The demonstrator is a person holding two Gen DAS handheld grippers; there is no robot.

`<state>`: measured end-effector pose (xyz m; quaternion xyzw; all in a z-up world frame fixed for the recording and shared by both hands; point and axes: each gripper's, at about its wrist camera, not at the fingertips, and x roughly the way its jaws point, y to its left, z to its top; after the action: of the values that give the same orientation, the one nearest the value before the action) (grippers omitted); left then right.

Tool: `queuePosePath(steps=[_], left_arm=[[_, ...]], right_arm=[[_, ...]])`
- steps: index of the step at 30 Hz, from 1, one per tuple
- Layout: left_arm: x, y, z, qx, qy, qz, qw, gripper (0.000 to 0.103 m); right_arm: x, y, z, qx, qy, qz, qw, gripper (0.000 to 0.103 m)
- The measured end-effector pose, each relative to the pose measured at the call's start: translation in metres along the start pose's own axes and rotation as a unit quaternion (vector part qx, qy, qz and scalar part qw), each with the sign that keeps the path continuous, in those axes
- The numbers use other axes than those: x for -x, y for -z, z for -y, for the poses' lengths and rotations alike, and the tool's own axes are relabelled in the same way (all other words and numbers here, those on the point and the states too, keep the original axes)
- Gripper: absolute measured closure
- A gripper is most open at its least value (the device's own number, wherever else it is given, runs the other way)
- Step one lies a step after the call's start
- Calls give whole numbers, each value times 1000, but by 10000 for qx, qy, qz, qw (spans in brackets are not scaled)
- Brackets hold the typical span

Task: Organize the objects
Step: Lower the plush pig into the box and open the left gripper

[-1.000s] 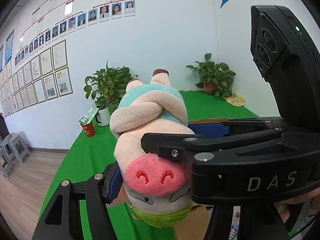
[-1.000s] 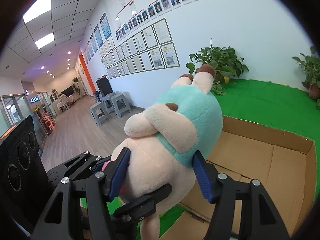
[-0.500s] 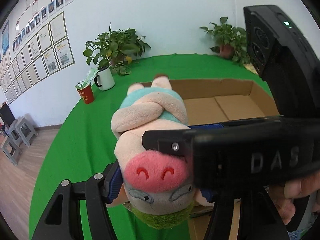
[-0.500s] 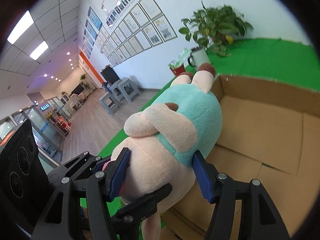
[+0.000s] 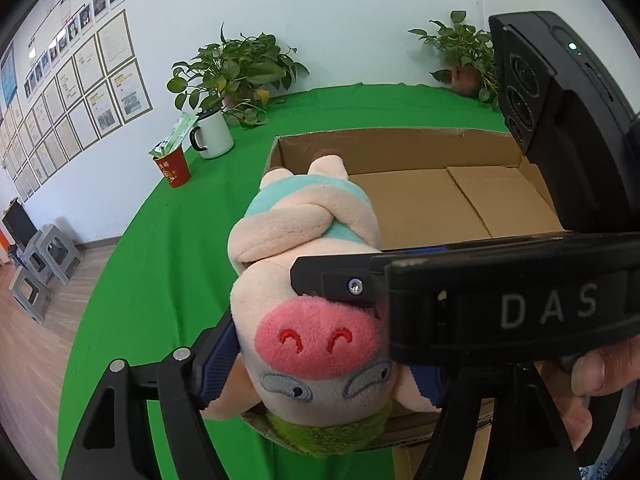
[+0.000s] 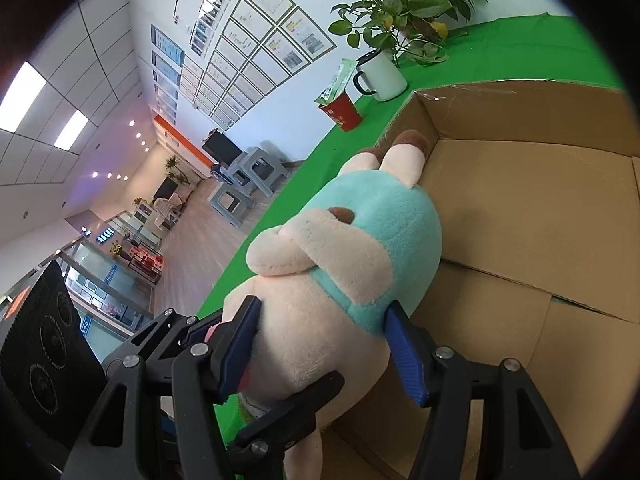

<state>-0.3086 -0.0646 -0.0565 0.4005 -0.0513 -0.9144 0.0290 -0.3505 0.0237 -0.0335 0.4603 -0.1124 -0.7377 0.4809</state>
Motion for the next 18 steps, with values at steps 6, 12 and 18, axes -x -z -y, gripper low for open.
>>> queuePosePath(steps=[6, 12, 18], left_arm=[[18, 6, -3, 21, -30, 148, 9999, 28], [9, 12, -6, -8, -2, -35, 10000, 28], [4, 15, -20, 233, 233, -90, 9994, 29]], right_arm=[[-13, 7, 7, -64, 391, -218, 9990, 43], [-10, 9, 11, -279, 327, -119, 9990, 40], [-10, 6, 16, -620, 207, -179, 9977, 20]])
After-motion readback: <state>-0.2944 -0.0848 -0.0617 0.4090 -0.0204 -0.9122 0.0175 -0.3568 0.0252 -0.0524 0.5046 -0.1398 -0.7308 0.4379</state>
